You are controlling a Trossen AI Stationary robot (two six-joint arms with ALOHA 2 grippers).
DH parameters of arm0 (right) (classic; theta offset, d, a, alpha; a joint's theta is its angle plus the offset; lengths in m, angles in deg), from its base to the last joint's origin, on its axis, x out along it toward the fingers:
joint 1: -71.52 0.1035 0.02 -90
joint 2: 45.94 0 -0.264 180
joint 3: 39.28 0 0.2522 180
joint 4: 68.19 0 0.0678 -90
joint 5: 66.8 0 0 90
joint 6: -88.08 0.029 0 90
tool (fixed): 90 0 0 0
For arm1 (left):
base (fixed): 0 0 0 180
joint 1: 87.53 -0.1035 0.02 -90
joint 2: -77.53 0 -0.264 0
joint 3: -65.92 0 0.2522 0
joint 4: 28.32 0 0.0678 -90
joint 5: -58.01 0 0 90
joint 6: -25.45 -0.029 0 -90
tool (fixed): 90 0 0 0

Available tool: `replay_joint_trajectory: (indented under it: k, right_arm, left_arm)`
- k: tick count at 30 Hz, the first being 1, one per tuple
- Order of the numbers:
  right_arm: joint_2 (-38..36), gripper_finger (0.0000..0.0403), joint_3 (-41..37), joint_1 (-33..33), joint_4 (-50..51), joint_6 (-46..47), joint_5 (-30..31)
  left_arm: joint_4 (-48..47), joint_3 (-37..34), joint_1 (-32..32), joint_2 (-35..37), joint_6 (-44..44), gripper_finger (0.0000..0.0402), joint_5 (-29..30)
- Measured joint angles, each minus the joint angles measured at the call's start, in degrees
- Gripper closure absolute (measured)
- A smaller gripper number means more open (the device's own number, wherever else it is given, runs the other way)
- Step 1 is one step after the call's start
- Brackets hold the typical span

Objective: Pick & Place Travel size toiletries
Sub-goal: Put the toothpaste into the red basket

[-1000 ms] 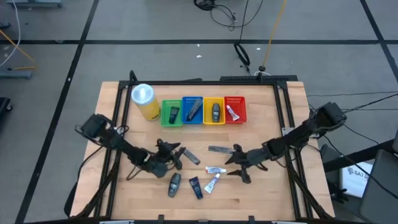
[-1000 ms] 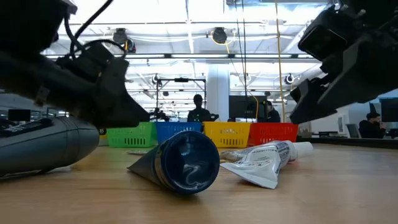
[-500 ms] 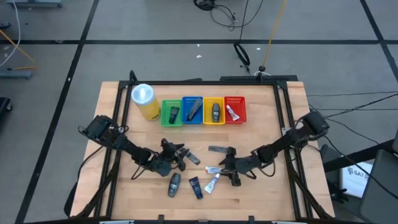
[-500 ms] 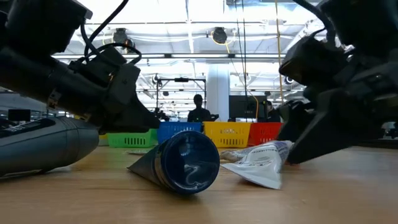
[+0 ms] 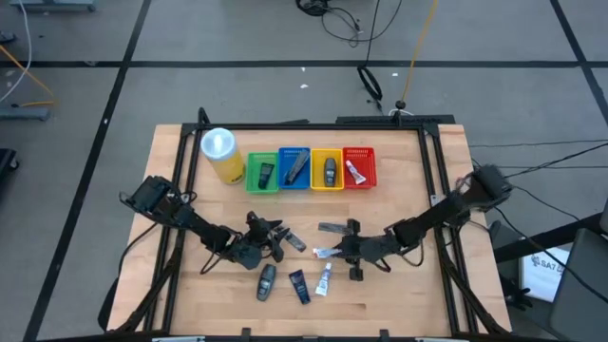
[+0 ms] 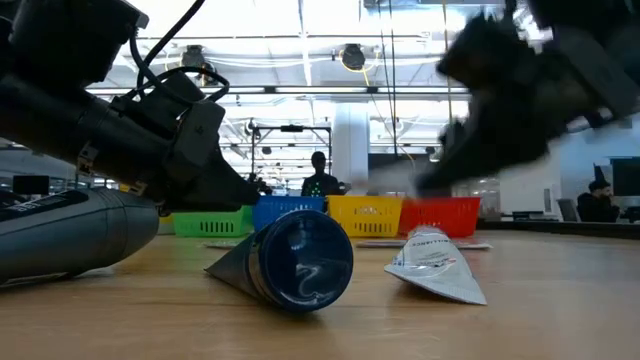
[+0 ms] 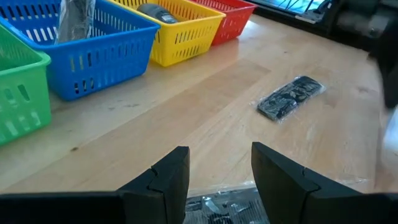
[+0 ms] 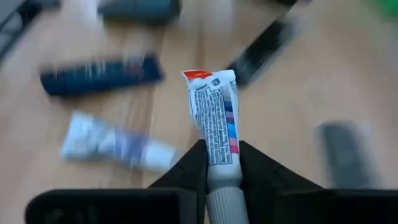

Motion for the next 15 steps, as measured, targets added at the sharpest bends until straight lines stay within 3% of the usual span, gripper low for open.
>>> replay_joint_trajectory:
  k: [2, 5, 8, 11, 15]
  right_arm:
    - [-4.8, 0.0350, 0.0, -1.0, 3.1, 0.0, 3.6]
    - [-12.7, 0.0334, 0.0, -3.6, 9.4, 0.6, 14.0]
    - [-19.7, 0.0322, 0.0, -9.4, 17.4, 6.0, 21.8]
    - [-24.5, 0.0325, 0.0, -18.6, 26.8, 11.4, 19.3]
    - [-25.7, 0.0336, 0.0, -32.5, 36.9, 14.9, 9.2]
  left_arm:
    - [0.0, 0.0, 0.0, 0.0, -0.2, 0.0233, 0.0]
    - [-0.1, 0.0, 0.0, 0.0, -0.2, 0.0233, 0.0]
    - [-0.1, 0.0, 0.0, 0.0, -0.2, 0.0234, -0.1]
    - [-0.3, 0.0, 0.0, 0.0, -0.1, 0.0234, -0.1]
    - [-0.4, 0.0, 0.0, 0.0, -0.1, 0.0234, -0.1]
